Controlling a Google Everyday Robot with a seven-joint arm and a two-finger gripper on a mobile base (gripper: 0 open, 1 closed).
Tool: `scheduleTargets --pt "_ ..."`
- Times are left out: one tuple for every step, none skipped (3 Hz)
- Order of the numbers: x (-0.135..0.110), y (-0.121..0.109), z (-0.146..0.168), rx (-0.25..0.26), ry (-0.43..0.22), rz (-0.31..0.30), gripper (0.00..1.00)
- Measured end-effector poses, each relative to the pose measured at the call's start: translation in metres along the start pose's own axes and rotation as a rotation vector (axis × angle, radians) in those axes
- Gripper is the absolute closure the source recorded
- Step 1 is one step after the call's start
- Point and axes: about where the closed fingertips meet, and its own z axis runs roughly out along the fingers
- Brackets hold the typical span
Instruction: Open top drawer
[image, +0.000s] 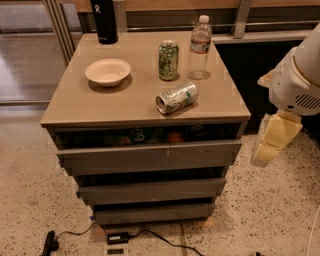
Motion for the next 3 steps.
scheduleTargets --pt "0.000 0.000 0.000 0.000 0.000 0.000 0.00" --pt "0.002 0.008 0.011 -0.020 -0.009 0.005 0.00" --pt "0.001 0.015 0.022 -0.043 -0.059 0.003 0.00"
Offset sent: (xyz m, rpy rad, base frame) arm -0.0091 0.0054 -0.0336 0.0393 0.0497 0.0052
